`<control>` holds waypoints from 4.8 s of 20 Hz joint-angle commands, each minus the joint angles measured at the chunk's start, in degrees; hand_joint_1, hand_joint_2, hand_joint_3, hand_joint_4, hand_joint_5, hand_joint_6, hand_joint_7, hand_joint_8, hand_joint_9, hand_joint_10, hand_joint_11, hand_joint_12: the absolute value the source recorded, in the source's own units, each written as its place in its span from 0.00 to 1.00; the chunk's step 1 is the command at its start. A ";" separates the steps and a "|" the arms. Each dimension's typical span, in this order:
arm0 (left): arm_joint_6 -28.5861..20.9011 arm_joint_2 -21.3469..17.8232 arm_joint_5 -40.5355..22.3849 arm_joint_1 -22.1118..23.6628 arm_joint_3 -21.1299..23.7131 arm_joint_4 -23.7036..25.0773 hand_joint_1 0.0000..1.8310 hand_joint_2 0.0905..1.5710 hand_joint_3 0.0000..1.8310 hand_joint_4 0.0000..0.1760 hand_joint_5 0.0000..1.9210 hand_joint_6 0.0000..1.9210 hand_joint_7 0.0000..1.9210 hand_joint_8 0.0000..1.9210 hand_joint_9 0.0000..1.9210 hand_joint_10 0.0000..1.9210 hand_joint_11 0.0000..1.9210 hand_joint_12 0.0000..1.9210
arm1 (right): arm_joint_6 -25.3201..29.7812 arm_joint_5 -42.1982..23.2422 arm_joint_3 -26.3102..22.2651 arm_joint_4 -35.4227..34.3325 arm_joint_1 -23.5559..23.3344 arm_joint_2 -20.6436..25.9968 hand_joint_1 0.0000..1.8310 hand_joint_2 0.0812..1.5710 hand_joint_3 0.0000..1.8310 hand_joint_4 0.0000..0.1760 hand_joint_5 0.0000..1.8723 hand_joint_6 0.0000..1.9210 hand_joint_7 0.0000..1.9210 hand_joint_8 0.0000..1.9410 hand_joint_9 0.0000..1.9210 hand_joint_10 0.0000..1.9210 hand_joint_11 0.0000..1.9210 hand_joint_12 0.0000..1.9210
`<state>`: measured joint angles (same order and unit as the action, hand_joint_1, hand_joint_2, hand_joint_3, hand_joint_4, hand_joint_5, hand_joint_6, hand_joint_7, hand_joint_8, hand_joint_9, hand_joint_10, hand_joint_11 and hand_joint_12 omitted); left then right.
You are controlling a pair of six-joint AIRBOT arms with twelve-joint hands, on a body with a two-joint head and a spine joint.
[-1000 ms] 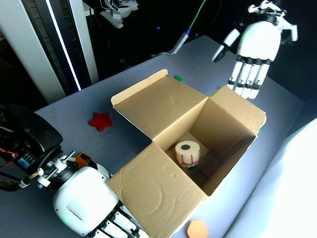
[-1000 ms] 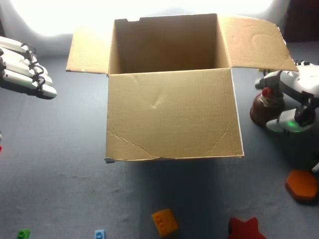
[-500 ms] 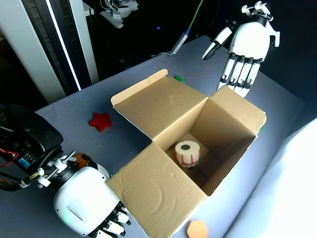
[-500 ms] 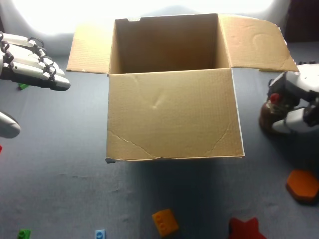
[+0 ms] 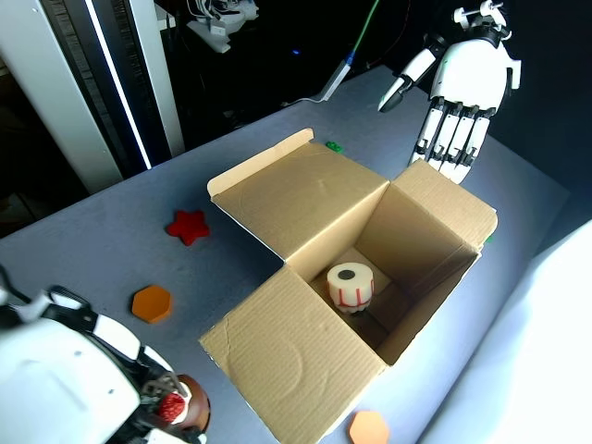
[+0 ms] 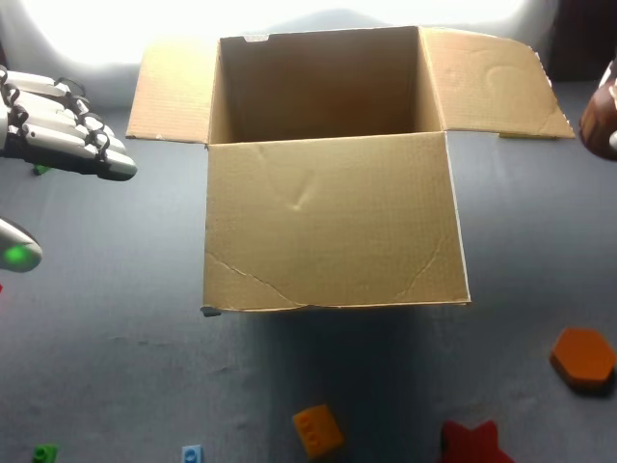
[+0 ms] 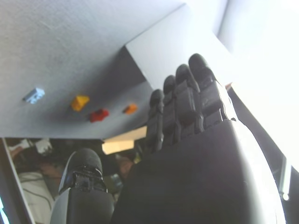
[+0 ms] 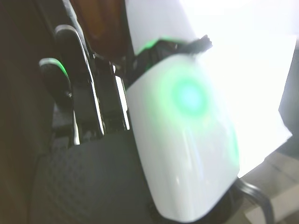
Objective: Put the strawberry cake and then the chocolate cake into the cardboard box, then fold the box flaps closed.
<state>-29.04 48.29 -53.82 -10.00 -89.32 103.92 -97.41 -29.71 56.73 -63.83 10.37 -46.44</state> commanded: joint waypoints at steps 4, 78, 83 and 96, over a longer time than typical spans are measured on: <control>-0.31 -0.89 0.09 0.24 -0.32 -4.41 0.00 0.71 0.00 0.12 0.08 0.00 0.10 0.00 0.10 0.00 0.00 0.33 | -1.43 -7.14 -1.28 8.36 -7.11 1.00 0.66 0.73 0.00 0.00 0.50 0.51 0.44 0.69 0.28 0.72 0.06 1.00; 3.69 15.57 -0.34 7.86 -2.93 7.18 0.00 0.72 0.00 0.08 0.09 0.00 0.10 0.00 0.10 0.00 0.00 0.32 | -5.52 -2.90 6.70 18.90 18.68 -8.29 0.00 0.76 0.00 0.00 0.05 0.00 0.06 0.00 0.03 0.00 0.00 0.01; 3.44 15.56 -0.08 9.80 -3.97 6.71 0.00 0.73 0.00 0.00 0.09 0.00 0.11 0.00 0.11 0.00 0.00 0.33 | -3.81 -4.33 5.67 23.18 16.51 -10.48 0.00 0.77 0.00 0.00 0.05 0.00 0.05 0.00 0.02 0.00 0.00 0.00; -0.17 9.97 -0.61 17.86 -7.11 9.45 0.00 0.72 0.00 0.04 0.10 0.00 0.12 0.00 0.12 0.00 0.00 0.39 | -4.45 -0.86 -5.55 22.61 -3.53 -2.96 0.00 0.74 0.00 0.00 0.03 0.00 0.04 0.01 0.01 0.00 0.00 0.00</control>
<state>-29.04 58.54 -55.59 7.18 -96.33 117.51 -102.00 -25.74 51.31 -42.85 7.66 -50.15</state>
